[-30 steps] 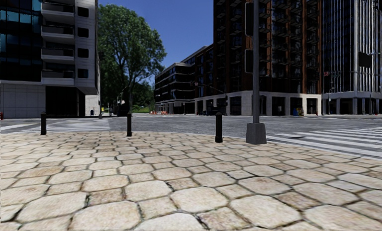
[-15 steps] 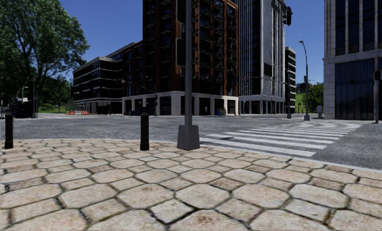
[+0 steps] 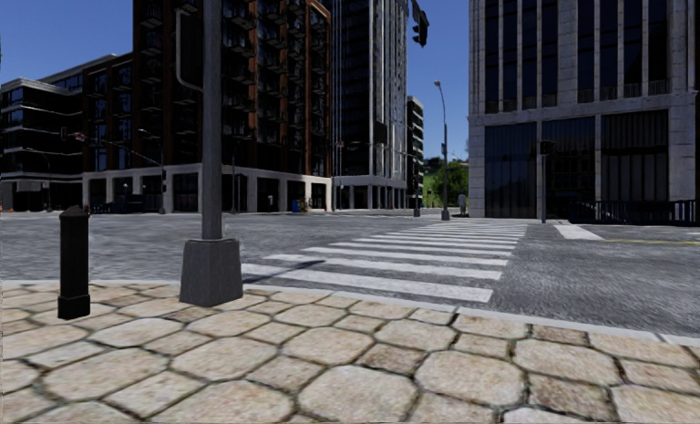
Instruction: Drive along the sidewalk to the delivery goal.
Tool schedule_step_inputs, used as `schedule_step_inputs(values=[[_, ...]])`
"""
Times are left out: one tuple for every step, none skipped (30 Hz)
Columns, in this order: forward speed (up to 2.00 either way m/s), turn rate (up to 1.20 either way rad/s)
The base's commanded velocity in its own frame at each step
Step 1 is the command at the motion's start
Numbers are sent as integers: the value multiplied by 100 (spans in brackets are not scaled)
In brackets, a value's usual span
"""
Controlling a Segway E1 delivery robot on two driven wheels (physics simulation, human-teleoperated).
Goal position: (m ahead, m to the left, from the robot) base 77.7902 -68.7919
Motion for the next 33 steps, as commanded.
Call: schedule_step_inputs(values=[[200, -66], [200, -65], [200, -62], [200, -57], [200, -57], [200, -52], [200, -42], [200, -19], [200, -1], [200, -1], [200, 0], [200, 0], [200, 0], [200, 0], [200, 0], [200, 0], [200, 0], [200, 0], [200, 0], [200, 0], [200, 0], [200, 0], [200, 0], [200, 0], [200, 0], [200, 0], [200, 0], [200, -2], [200, -20], [200, -20], [191, -29], [182, -32], [171, -32]])
